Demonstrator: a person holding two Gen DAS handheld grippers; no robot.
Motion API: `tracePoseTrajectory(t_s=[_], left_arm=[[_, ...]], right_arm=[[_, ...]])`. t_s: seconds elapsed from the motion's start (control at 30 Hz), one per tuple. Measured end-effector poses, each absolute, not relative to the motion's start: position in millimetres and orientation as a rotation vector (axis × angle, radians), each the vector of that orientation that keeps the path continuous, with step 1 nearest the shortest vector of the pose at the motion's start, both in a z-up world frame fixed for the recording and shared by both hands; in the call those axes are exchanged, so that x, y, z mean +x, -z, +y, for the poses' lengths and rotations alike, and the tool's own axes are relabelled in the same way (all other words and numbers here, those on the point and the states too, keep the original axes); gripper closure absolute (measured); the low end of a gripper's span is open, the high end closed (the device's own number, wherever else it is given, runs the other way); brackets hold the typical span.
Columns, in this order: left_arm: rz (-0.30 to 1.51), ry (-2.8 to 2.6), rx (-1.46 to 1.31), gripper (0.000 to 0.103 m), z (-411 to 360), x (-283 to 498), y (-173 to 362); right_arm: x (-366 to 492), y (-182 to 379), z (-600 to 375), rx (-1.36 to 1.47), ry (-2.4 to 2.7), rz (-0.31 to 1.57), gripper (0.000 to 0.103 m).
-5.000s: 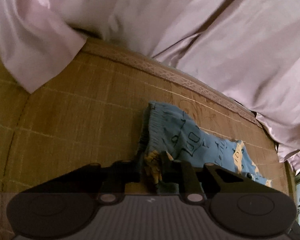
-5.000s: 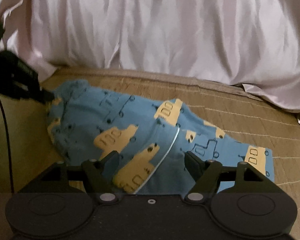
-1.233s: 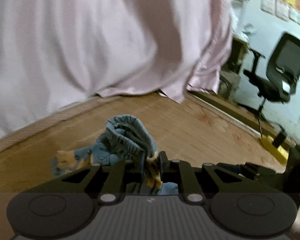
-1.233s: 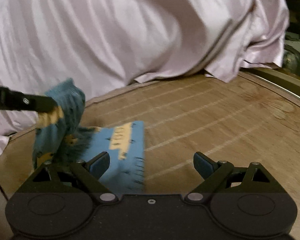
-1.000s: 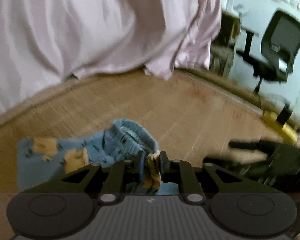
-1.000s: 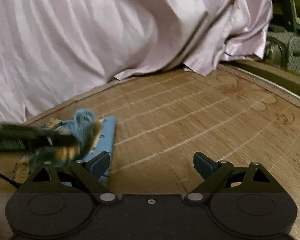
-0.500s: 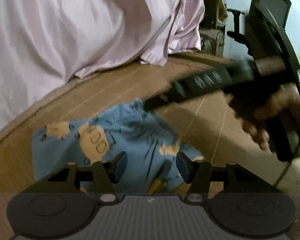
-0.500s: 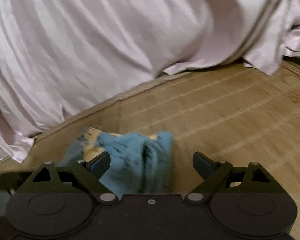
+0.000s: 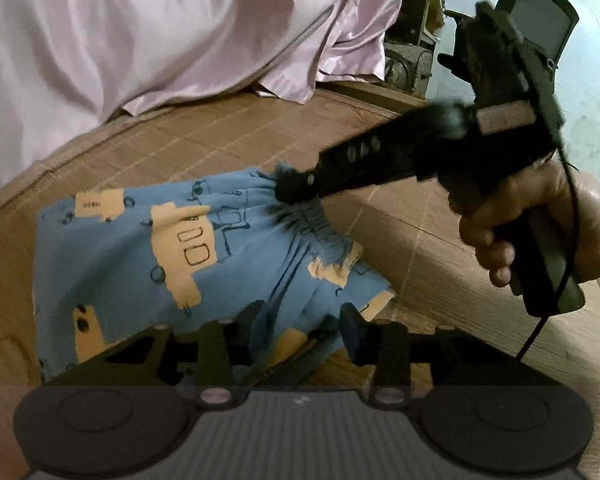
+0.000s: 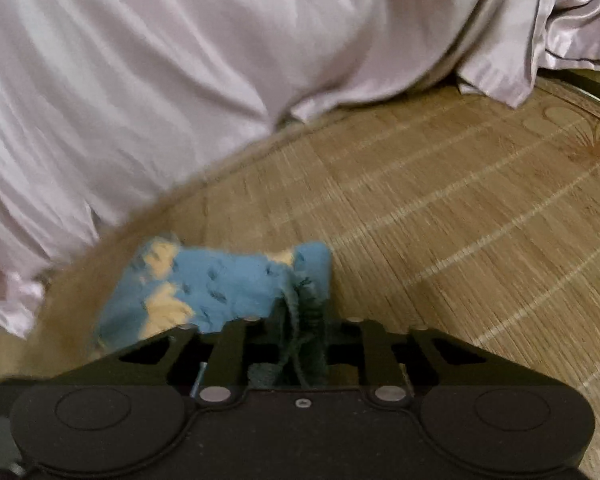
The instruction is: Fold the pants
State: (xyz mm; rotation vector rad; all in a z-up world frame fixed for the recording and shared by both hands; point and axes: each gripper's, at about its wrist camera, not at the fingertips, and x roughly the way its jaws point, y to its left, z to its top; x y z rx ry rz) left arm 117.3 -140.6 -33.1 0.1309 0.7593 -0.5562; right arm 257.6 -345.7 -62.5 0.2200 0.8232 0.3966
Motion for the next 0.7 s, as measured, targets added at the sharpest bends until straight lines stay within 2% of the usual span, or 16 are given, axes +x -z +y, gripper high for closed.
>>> tracePoseTrajectory(t_s=[0.1, 0.13, 0.2, 0.27, 0.3, 0.37, 0.6, 0.7], left_arm=[[0.774, 0.568, 0.125, 0.053, -134, 115, 26], [0.77, 0.575, 0.123, 0.049, -129, 113, 20], [0.741, 0.579, 0.121, 0.039, -116, 105, 8], [0.705, 0.545, 0.118, 0.026, -100, 99, -2], [0.693, 0.507, 0.121, 0.024, -92, 98, -5], [0.687, 0.411, 0.128, 0.018, -80, 100, -6], [0.847, 0.199, 0.06, 0.018, -48, 122, 26], [0.872, 0.192, 0.045, 0.014, -37, 112, 35]], right_arm=[[252, 60, -357, 0.275, -0.359, 0.811, 0.044], [247, 56, -359, 0.264, -0.345, 0.789, 0.038], [233, 48, -359, 0.202, -0.316, 0.756, 0.036], [218, 41, -350, 0.095, -0.29, 0.741, 0.027], [211, 38, -340, 0.023, -0.286, 0.727, 0.021], [198, 36, -321, -0.085, -0.296, 0.69, 0.019], [186, 56, -302, -0.208, -0.223, 0.74, 0.013], [177, 63, -308, -0.192, -0.214, 0.753, 0.011]])
